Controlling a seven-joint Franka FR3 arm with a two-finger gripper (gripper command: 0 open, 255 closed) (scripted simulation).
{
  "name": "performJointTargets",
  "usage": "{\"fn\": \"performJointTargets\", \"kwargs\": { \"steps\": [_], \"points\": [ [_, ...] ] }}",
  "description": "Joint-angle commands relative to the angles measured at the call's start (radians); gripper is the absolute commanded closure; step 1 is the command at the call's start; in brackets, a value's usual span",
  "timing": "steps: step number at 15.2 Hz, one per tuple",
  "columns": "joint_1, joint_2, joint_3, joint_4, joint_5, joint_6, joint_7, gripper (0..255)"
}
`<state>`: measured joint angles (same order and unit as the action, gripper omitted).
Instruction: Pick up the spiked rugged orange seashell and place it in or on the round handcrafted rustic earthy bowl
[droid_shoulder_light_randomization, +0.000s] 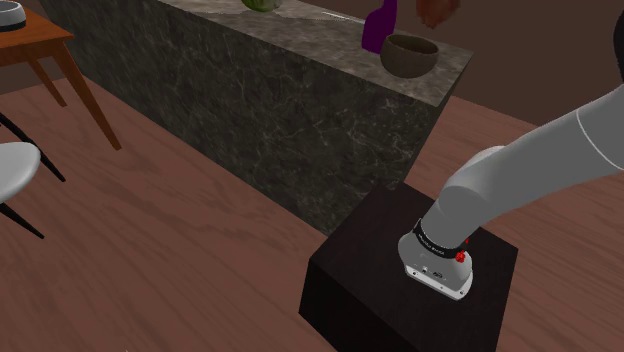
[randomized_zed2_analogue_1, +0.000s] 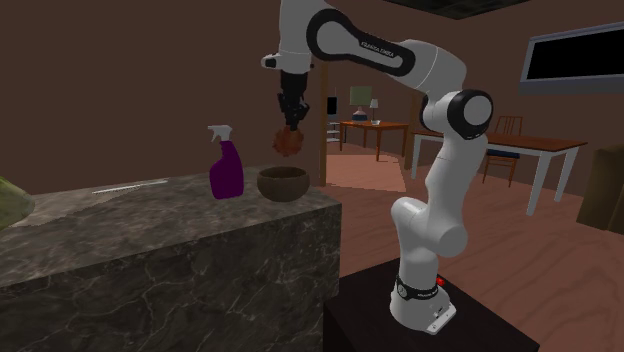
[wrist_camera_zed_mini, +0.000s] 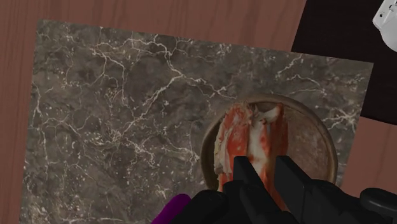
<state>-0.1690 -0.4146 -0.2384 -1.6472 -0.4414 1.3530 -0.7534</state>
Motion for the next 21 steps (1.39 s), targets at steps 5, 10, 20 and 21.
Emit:
{"fn": "performJointTargets", "kwargs": {
  "steps": [5,10,20,21],
  "points": [
    [-0.002,-0.054,-0.004,-0.130,-0.007,0.072,0.030,255],
    [-0.003,-0.088,-0.008,-0.228,-0.013,0.131,0.055,255],
    [-0.005,-0.110,-0.012,-0.294,-0.018,0.173,0.072,255],
    [-0.005,-0.110,-0.012,-0.294,-0.018,0.173,0.072,255]
  ]
}}
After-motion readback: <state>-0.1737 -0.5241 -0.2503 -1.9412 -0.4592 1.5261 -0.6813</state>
